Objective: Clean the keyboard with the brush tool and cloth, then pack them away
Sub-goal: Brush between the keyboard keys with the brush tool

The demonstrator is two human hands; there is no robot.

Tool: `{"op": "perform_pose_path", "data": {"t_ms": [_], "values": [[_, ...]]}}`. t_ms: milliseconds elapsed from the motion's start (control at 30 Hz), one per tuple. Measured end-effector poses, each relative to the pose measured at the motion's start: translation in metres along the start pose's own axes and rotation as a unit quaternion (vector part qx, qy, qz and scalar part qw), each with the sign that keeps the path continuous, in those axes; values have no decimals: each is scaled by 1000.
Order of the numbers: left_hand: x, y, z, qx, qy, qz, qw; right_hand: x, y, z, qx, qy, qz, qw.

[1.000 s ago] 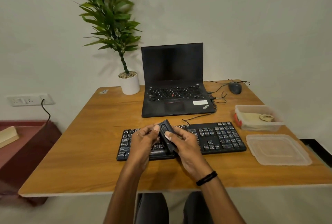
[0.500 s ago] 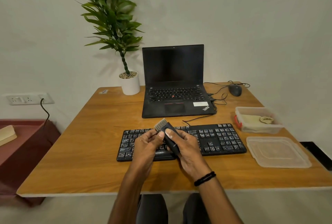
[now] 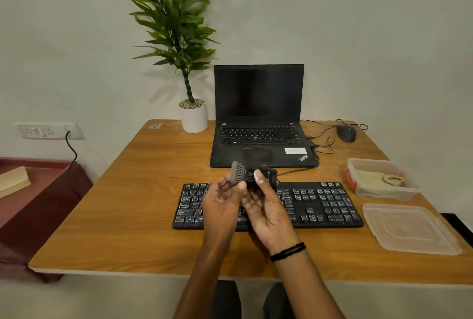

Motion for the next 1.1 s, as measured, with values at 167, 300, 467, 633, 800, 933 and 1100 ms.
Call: {"op": "perform_pose_path", "data": {"t_ms": [167,300,467,633,800,933,1100], "values": [[-17,24,-57,-10,98,48,994,8,23,14,-4,-38,-44,998],[-16,53,-117,80,211,-15,974,9,50,38,68,-171,-63,981],[5,63,-150,225,298,-107,922,-3,88,60,113,-508,-112,847],[13,68,-148,251,382,-54,888,-26,113,74,147,-732,-171,642],[15,67,-143,264,436,-14,860,-41,115,71,168,-770,-204,581],[14,68,-143,263,429,2,864,-42,114,74,173,-772,-204,576],[11,68,-140,262,430,11,864,-44,114,80,172,-778,-208,568]]}}
Point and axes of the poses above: each hand's wrist, its own y-axis towards the middle knuckle, its own z-axis out of the palm, x = y × z, the point moved 5 cm from there along y, towards the middle knuckle, and after that the axes turned 4 degrees about -y, right-handed, at the moved point
